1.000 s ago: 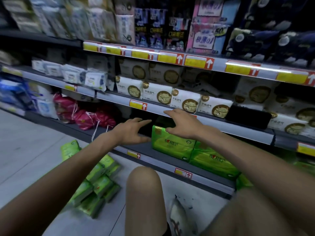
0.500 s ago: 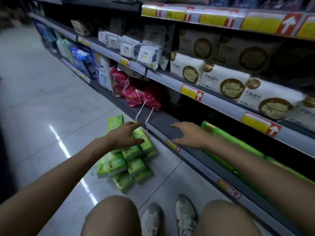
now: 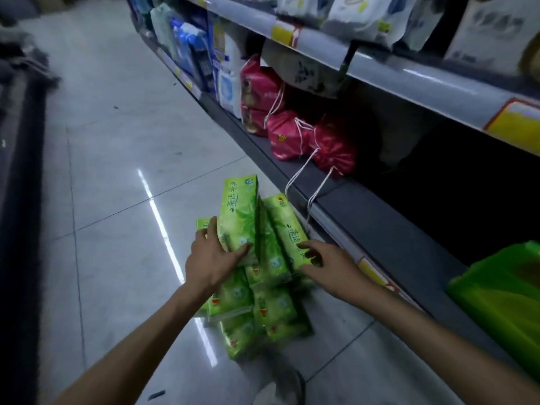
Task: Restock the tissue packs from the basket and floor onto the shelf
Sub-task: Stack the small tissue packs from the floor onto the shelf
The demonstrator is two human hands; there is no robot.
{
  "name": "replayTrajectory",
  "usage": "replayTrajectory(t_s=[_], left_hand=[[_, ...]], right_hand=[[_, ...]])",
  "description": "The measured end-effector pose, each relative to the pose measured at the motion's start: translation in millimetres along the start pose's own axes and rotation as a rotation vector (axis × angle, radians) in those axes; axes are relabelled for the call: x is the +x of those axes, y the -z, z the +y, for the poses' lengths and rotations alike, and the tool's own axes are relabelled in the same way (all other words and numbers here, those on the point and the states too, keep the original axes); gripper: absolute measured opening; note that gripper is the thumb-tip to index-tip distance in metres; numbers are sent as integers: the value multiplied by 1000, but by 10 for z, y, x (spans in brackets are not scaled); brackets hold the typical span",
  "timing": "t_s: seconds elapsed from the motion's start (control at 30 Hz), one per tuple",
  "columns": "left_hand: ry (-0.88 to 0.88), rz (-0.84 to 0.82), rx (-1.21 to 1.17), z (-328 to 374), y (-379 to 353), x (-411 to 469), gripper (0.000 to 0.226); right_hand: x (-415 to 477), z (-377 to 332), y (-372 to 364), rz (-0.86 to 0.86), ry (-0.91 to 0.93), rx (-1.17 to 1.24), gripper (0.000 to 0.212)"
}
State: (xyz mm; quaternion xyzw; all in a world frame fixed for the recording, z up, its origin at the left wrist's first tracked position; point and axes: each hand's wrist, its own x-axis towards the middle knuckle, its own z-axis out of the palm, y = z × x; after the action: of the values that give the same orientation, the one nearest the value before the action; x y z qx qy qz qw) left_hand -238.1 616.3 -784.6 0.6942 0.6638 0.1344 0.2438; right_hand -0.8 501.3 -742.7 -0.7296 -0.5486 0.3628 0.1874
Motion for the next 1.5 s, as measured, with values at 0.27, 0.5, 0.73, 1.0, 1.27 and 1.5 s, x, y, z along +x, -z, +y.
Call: replayTrajectory(t_s=[0.27,0.5,0.73,1.0,1.27,1.5], left_hand=[[-2,103,-321,-29,-508,384,68],[99,78,-458,-126,-562,486,56],[95,62,-592,-50,-514,414,55],[51,90,-754,114,-481,181,70],[-209,273,-733,434,-720,-218,84],[-545,251,-604,693,-924,-419,85]], right_hand=[[850,-59,-672,86,-45,333,48],[1081,-142,-887,82,-64,483,52],[1129,-241,-929,82,-145,648,48],[1100,-13,-927,53,-164,925,27],[681,124,-677,46,6,1122,43],[526,56,-437,57,89,1343,60]])
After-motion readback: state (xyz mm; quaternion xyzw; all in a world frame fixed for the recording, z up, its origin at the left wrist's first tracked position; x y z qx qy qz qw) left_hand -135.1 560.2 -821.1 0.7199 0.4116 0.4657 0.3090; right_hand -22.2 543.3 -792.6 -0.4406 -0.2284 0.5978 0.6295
